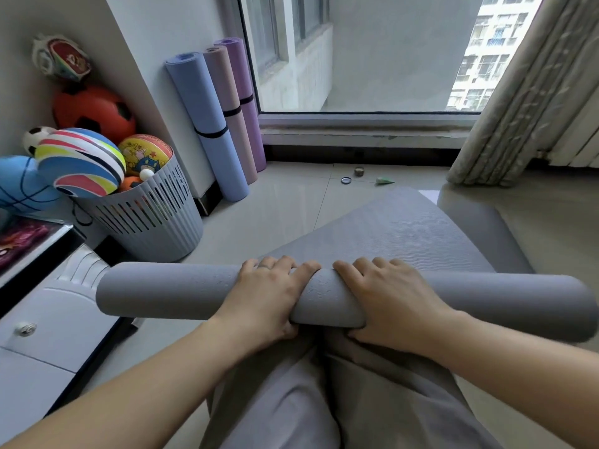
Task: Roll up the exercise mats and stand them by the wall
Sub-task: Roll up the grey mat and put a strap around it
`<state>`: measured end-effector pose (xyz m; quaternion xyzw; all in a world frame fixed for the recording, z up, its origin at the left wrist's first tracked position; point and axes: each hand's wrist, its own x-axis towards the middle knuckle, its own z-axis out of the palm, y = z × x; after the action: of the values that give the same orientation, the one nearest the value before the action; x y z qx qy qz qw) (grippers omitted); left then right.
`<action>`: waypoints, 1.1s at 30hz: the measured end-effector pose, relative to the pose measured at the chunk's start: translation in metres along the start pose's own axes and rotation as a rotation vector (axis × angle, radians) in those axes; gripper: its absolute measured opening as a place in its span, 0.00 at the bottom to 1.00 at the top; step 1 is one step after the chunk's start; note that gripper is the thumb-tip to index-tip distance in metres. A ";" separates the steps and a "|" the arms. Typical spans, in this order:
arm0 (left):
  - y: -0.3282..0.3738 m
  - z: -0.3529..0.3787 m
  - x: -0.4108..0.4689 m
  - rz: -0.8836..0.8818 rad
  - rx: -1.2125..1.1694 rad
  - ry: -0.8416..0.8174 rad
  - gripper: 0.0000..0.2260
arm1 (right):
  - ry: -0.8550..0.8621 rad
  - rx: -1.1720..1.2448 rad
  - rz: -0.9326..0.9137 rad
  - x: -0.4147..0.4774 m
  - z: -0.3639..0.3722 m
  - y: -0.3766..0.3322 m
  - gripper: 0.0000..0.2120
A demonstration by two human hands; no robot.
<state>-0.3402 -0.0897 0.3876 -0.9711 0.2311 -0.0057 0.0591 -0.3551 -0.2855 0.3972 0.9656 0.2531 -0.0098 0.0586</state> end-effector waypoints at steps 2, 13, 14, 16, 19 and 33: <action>0.000 -0.004 0.002 0.011 -0.012 0.014 0.36 | 0.026 0.076 0.037 0.000 -0.002 0.005 0.31; 0.008 -0.054 -0.023 0.105 -0.193 -0.121 0.35 | -0.146 0.082 -0.161 -0.013 -0.068 0.020 0.29; 0.009 -0.051 -0.026 0.113 -0.216 -0.168 0.34 | -0.193 0.118 -0.161 -0.016 -0.061 0.017 0.30; 0.011 -0.046 -0.027 0.122 -0.262 -0.241 0.32 | -0.265 0.193 -0.152 -0.018 -0.047 0.014 0.31; 0.012 -0.042 -0.023 0.159 -0.336 -0.337 0.30 | -0.356 0.317 -0.124 -0.016 -0.032 0.016 0.33; -0.005 -0.031 0.015 0.157 -0.358 -0.485 0.38 | -0.200 0.240 -0.070 -0.012 -0.015 0.012 0.38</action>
<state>-0.3259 -0.0951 0.4189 -0.9183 0.2818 0.2716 -0.0591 -0.3596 -0.3003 0.4143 0.9505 0.2767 -0.1379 -0.0327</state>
